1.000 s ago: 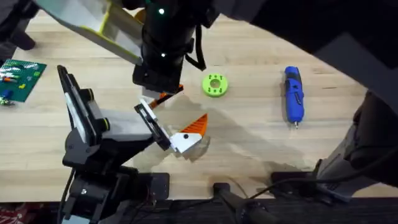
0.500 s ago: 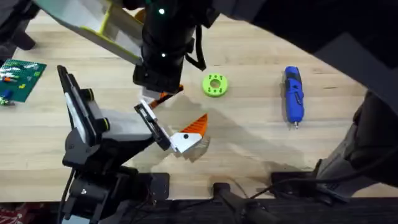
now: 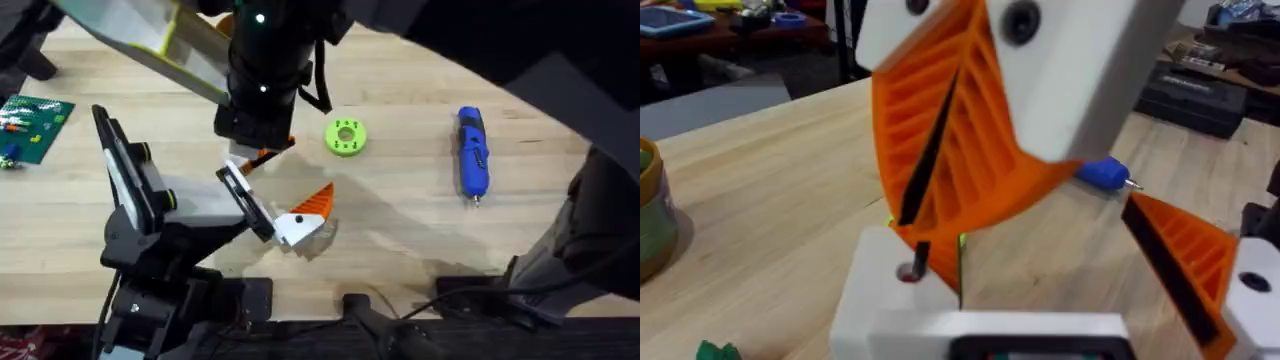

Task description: Pick up the gripper from the table and insert it into the empty holder that is missing its gripper. Then pick up a screw, insert it into the mounting hole, and use the screwdriver to tighten it. Finally, clean up the table by picking up the vegetable and placing it into the bucket.

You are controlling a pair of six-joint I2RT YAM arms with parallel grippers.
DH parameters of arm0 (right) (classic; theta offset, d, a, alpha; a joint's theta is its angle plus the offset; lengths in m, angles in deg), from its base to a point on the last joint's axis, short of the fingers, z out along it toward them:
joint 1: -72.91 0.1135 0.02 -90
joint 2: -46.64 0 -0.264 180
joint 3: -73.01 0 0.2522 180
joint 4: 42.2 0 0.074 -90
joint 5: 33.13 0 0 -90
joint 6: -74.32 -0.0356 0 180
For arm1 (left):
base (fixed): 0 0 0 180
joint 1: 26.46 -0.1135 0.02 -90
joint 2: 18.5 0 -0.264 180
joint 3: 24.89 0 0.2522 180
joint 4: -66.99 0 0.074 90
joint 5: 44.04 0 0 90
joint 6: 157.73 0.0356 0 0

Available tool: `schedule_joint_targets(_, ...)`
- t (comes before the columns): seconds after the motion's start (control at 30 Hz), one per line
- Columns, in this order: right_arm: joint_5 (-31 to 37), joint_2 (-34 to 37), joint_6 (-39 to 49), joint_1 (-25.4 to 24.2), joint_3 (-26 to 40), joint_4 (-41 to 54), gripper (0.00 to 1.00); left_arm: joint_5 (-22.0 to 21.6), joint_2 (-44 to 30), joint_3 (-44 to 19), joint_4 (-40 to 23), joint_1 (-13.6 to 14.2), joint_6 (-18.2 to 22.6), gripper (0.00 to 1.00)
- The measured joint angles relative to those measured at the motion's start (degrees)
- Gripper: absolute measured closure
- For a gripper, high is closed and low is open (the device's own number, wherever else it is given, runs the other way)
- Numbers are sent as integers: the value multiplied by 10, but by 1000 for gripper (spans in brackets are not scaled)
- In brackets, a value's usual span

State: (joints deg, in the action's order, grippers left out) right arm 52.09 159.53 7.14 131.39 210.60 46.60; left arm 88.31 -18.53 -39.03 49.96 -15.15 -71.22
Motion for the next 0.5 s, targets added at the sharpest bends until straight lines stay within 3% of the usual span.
schedule_joint_targets(0.5,0,5,0,0,1,0,995,0,0,0,0,0,0,14)
